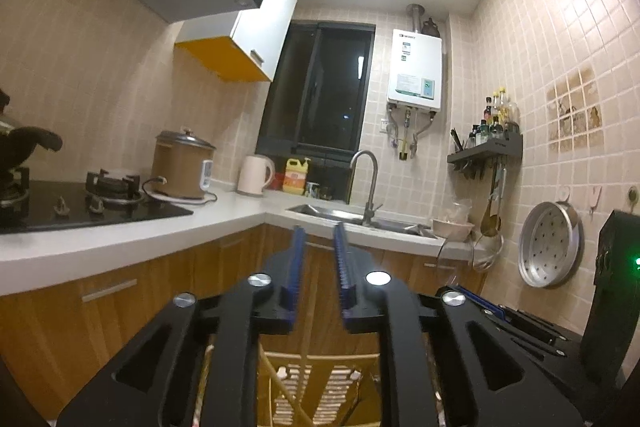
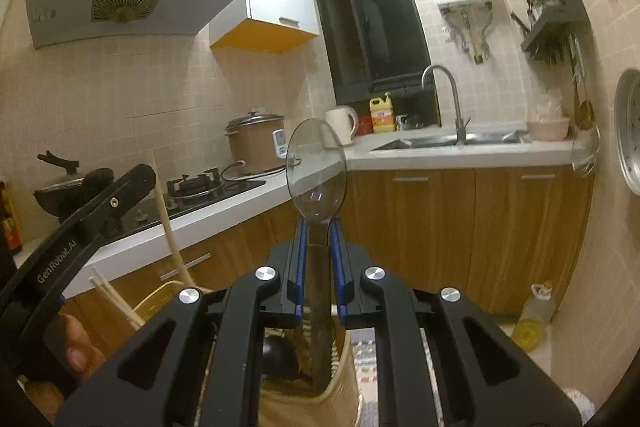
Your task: Organize utensils
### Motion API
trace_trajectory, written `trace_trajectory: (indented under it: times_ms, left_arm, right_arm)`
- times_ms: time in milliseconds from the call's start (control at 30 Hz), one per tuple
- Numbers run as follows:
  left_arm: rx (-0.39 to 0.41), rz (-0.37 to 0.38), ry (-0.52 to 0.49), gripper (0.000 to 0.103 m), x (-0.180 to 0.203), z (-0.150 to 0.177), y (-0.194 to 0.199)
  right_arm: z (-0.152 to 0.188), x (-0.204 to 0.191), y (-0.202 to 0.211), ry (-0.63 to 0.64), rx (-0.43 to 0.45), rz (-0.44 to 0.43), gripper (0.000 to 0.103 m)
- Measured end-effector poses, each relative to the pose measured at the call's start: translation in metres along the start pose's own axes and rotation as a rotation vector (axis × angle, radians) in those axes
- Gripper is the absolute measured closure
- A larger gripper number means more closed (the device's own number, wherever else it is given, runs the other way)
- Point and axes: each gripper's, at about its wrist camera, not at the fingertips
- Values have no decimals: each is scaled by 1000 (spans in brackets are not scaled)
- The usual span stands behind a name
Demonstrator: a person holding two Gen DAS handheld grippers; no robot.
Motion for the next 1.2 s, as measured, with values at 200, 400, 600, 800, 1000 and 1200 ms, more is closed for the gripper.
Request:
trace_trajectory:
  times_ms: [200,400,600,800,1000,1200]
  left_arm:
    - [-10,-6,41,75,-12,-13,18]
    - [-17,2,19,68,-11,-19,54]
    - [-42,-24,31,59,-20,-10,95]
    - [-106,-94,-7,34,-24,12,126]
    - [-146,-190,-90,15,-19,46,148]
    - [-138,-230,-109,12,-23,67,153]
  right_arm:
    - [1,-2,22,0,-12,1,81]
    - [3,-10,57,-15,-30,-15,72]
    - [24,-29,87,-5,-75,-23,71]
    - [50,-46,111,18,-135,-17,55]
    - [81,-56,129,42,-170,52,47]
    - [93,-58,135,66,-141,125,43]
Point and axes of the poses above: each gripper's, at about its wrist camera, not at the fingertips, and y roughly against the way its jaws point, x to its right, z to its underside, and after that the axes turned 13 degrees about y, right-handed
